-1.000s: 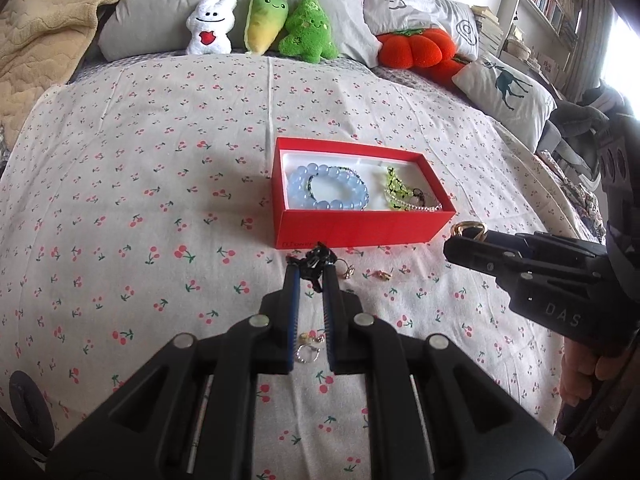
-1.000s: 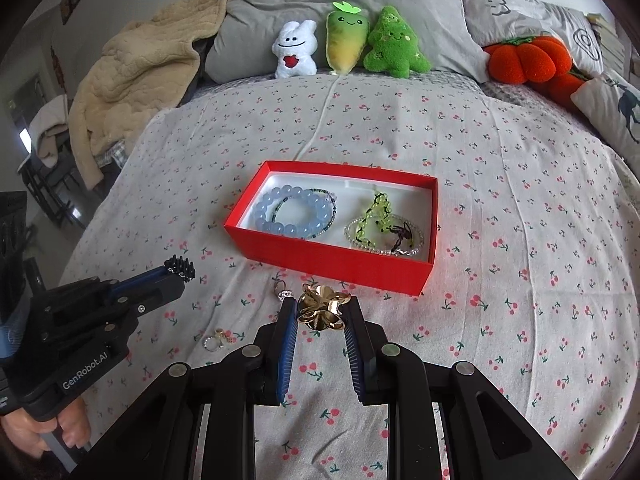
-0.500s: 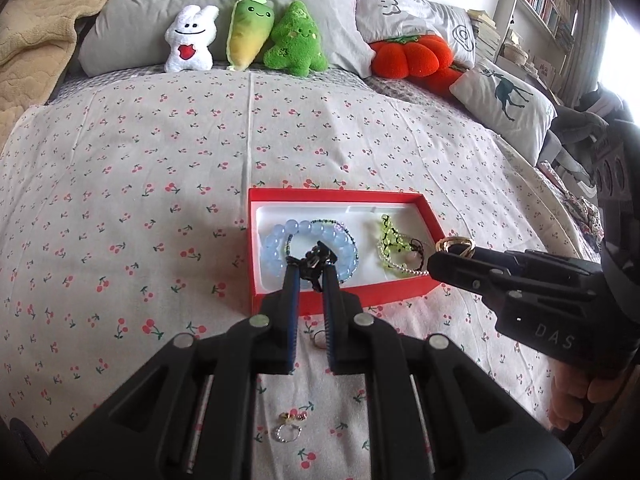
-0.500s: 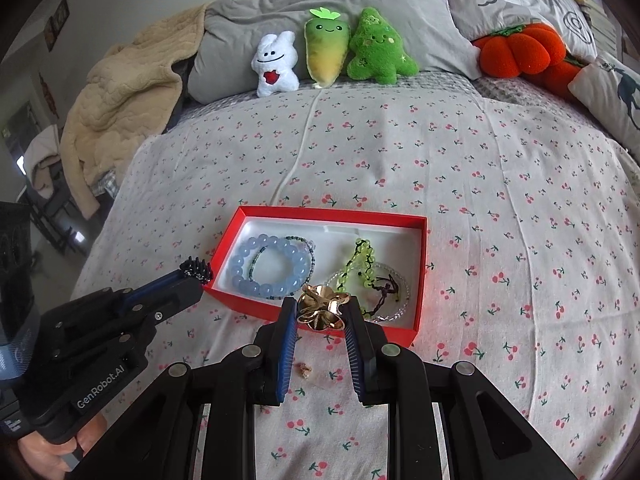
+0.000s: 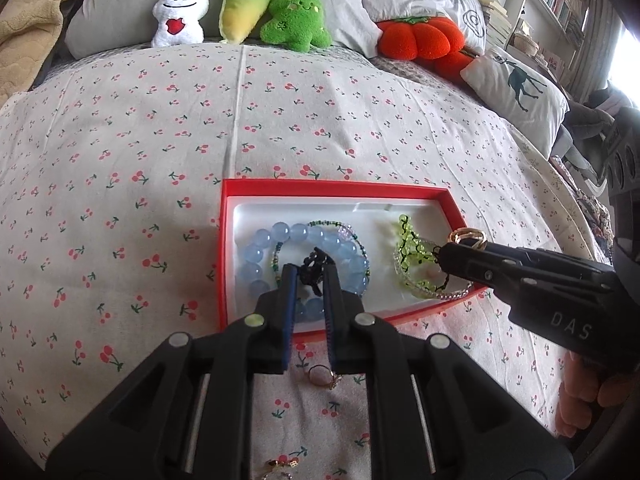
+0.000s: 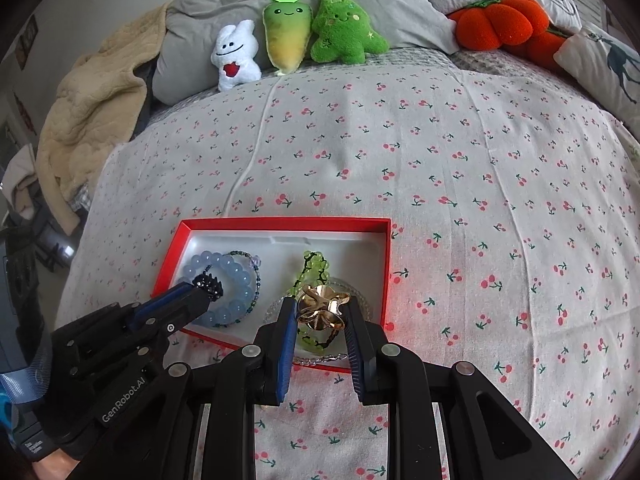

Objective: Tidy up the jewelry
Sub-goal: 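Carry the clip and bow into the red box and open both tools, then withdraw both open tools from the box toward the silver rings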

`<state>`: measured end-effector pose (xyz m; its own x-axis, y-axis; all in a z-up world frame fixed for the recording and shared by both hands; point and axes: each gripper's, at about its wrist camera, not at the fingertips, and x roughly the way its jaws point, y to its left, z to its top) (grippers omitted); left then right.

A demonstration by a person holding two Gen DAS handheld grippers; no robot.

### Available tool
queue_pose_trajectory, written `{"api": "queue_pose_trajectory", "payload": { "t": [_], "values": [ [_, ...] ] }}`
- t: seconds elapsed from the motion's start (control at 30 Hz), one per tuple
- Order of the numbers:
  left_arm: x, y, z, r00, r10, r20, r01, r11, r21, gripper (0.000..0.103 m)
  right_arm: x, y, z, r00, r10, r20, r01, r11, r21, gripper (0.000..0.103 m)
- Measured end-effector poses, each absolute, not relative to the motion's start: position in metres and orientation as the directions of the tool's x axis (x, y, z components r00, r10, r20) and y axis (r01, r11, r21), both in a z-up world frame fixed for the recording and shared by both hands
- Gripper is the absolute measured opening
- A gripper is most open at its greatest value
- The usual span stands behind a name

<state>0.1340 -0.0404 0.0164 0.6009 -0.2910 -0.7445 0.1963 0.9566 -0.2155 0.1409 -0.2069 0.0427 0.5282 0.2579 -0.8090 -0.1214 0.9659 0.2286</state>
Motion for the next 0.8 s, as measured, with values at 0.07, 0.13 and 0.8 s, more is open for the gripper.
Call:
{"api": "queue_pose_trajectory", "payload": {
  "t": [0.07, 0.13, 0.8],
  "values": [
    [0.132, -0.040, 0.019, 0.605, -0.288, -0.742, 0.197, 0.957, -0.211, 0.021, 0.142, -0.206, 0.043, 0.527, 0.259, -0.809, -0.123, 0.966, 0.229, 0.024],
    [0.128, -0.038, 0.023, 0.614, -0.283, -0.737, 0.201, 0.959, -0.201, 0.025, 0.143, -0.204, 0.042, 0.522, 0.261, -0.812, -0.127, 0.965, 0.228, 0.024],
    [0.085, -0.007, 0.030, 0.585, -0.214, -0.782, 0.131, 0.977, -0.170, 0.072, 0.127, -0.205, 0.051, 0.527, 0.261, -0.809, -0.118, 0.965, 0.235, 0.054]
  ]
}}
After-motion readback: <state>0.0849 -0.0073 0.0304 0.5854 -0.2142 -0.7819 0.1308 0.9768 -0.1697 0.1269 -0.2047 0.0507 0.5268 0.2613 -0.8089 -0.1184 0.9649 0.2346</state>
